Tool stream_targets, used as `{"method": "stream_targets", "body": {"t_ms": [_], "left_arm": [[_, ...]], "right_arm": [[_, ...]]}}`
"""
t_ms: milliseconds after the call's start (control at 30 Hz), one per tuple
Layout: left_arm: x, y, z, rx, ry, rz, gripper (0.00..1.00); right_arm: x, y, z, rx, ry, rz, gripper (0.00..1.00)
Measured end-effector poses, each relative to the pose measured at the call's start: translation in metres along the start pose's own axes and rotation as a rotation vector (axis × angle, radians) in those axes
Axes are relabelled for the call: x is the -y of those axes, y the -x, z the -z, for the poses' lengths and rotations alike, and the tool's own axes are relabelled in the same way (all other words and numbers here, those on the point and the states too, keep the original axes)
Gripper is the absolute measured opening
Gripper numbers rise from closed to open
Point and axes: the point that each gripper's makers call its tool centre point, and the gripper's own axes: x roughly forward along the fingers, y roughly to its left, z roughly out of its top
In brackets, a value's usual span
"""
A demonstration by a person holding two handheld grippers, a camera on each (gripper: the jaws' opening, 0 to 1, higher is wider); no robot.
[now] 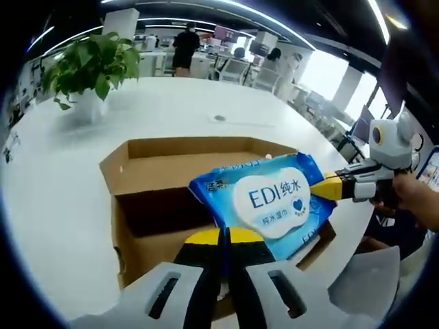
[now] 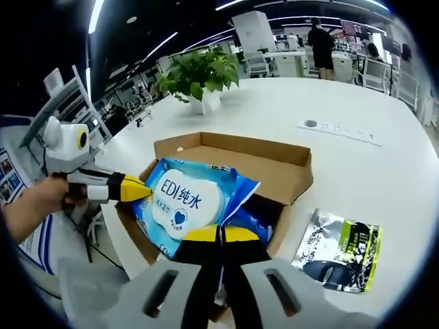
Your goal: Operate the shoe box by opening the lid, removing the specified soft item, and placing it in the target area until the item is outside and the box remains undamaged.
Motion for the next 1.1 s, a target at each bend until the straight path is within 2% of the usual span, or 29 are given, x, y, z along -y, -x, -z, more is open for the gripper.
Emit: {"method": "stream_targets", "body": {"t_ms": [600,1100], "left_arm": [[0.054,-0.015,-0.025,0.037,-0.015,0.066,0.00],[0.094,-0.038,-0.032,0.023,-0.049,0.111,0.00]], "right_arm": [[0.042,0.042,-0.002,0.029,-0.046,0.058,0.00],[0.079,0.068,0.007,0.027,-0.071,0.102,0.00]]}}
